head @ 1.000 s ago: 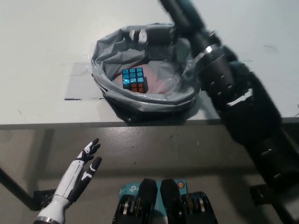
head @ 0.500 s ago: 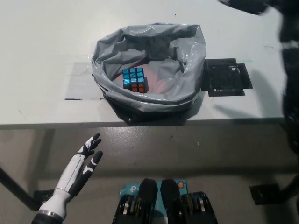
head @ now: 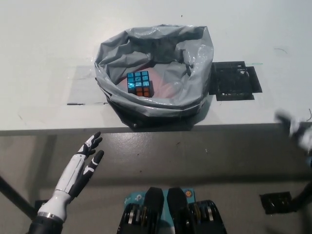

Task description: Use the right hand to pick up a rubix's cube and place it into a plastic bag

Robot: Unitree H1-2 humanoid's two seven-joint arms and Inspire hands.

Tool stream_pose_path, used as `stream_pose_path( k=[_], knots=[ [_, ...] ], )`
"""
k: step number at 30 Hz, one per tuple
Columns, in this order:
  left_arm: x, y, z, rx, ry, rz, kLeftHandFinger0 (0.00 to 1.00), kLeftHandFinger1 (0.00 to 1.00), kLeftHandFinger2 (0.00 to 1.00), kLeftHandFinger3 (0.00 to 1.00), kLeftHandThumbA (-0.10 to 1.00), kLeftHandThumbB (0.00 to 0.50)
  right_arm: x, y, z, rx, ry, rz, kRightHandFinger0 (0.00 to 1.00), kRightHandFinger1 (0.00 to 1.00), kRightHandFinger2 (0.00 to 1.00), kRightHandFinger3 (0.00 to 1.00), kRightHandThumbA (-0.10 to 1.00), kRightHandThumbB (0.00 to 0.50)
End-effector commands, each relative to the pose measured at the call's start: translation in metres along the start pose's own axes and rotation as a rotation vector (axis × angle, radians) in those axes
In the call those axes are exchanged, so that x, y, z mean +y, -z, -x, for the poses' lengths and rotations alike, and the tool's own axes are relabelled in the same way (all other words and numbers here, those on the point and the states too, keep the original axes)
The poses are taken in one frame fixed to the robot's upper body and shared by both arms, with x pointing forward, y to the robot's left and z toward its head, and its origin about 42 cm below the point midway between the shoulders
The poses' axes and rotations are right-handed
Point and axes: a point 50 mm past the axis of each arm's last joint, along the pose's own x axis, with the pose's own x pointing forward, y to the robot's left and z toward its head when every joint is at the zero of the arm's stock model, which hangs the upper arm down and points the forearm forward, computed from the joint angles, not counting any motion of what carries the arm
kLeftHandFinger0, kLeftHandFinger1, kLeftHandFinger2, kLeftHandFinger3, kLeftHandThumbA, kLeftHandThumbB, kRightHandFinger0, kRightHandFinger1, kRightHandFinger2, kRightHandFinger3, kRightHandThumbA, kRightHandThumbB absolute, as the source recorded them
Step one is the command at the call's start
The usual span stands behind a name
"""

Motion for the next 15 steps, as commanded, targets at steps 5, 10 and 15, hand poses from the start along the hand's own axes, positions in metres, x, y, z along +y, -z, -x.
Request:
stream_pose_path(
  k=[5, 10, 15],
  knots=[
    [0.013, 0.002, 0.006, -0.017, -0.021, -0.013, 1.0, 1.0, 1.0, 1.0, 1.0, 0.099, 0.045, 0.049, 0.026, 0.099, -0.041, -0.158, 1.0, 1.0, 1.0, 1.0, 1.0, 0.276],
    [0.007, 0.003, 0.01, -0.008, -0.012, -0.009, 1.0, 1.0, 1.0, 1.0, 1.0, 0.111, 0.081, 0.098, 0.048, 0.318, -0.097, -0.21, 1.0, 1.0, 1.0, 1.0, 1.0, 0.215],
    [0.01, 0.003, 0.011, -0.01, -0.006, -0.018, 1.0, 1.0, 1.0, 1.0, 1.0, 0.114, 0.103, 0.145, 0.077, 0.495, -0.207, -0.263, 1.0, 1.0, 1.0, 1.0, 1.0, 0.245]
  ],
)
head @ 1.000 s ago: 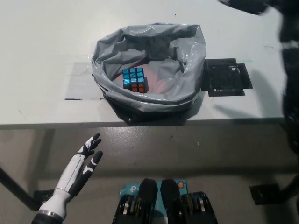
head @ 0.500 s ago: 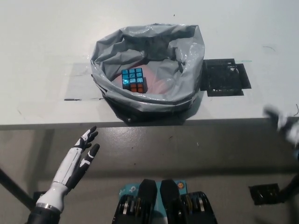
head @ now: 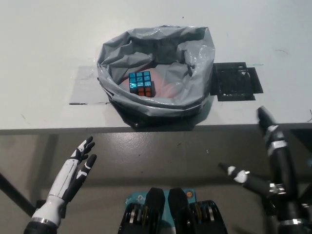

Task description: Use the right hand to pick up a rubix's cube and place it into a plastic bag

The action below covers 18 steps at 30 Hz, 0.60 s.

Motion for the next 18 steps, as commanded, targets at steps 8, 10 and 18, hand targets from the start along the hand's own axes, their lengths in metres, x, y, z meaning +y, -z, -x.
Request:
stream_pose_path(
  k=[8, 10, 18],
  knots=[
    [0.008, -0.012, -0.005, -0.064, 0.004, -0.019, 1.0, 1.0, 1.0, 1.0, 1.0, 0.127, 0.011, 0.051, -0.003, 0.092, -0.175, -0.016, 1.0, 1.0, 1.0, 1.0, 0.87, 0.142],
    [0.007, -0.012, -0.004, -0.06, 0.003, -0.013, 1.0, 1.0, 1.0, 1.0, 1.0, 0.127, 0.012, 0.052, -0.003, 0.104, -0.181, 0.006, 1.0, 1.0, 1.0, 1.0, 0.88, 0.171],
    [0.007, -0.013, -0.003, -0.061, 0.009, -0.024, 1.0, 1.0, 1.0, 1.0, 1.0, 0.117, 0.013, 0.05, -0.001, 0.119, -0.199, 0.037, 1.0, 1.0, 1.0, 1.0, 0.85, 0.2]
  ],
)
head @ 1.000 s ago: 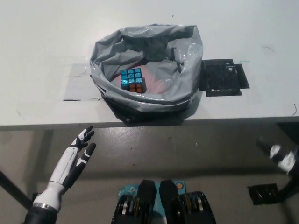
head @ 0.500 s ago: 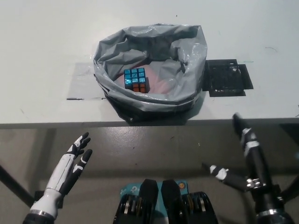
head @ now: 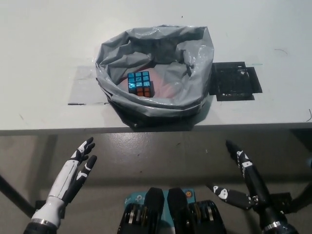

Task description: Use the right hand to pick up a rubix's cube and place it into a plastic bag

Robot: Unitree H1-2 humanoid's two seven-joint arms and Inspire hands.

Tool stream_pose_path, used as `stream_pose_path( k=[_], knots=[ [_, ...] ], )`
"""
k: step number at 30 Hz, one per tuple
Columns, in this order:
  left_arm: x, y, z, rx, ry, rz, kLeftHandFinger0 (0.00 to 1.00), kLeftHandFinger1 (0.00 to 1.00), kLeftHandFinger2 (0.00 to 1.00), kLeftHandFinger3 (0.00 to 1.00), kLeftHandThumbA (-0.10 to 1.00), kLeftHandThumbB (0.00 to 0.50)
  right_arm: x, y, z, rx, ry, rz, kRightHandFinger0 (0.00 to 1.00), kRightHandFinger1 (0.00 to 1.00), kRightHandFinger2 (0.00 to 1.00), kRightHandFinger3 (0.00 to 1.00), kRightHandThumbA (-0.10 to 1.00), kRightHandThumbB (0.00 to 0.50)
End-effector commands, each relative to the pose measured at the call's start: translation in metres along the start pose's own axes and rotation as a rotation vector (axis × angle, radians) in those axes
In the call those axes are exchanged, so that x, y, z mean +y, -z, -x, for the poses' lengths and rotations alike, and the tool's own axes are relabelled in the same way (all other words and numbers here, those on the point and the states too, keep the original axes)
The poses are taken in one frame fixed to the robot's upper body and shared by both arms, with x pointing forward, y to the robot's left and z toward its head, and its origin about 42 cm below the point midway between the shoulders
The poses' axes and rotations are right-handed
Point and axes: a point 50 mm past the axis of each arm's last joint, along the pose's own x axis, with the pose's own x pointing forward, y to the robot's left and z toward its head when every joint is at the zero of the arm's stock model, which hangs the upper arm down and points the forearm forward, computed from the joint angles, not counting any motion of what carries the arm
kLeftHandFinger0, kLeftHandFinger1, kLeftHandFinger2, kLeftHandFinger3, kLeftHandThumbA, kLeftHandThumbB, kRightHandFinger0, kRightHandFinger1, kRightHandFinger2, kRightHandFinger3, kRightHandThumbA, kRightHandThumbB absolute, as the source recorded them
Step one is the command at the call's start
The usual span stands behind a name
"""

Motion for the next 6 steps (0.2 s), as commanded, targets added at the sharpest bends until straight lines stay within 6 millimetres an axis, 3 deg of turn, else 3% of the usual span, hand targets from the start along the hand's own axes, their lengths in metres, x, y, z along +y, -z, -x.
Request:
stream_pose_path(
  k=[1, 6],
  knots=[
    [0.0065, -0.01, -0.0029, -0.052, 0.005, -0.02, 1.0, 1.0, 1.0, 1.0, 1.0, 0.114, 0.0, -0.0128, -0.0063, -0.067, -0.032, 0.03, 1.0, 1.0, 1.0, 1.0, 0.85, 0.199],
    [0.0048, -0.0076, 0.0014, -0.038, 0.007, -0.006, 1.0, 1.0, 1.0, 1.0, 1.0, 0.121, -0.0002, -0.0112, -0.0037, -0.07, -0.038, 0.04, 1.0, 1.0, 1.0, 1.0, 0.81, 0.169]
  ],
)
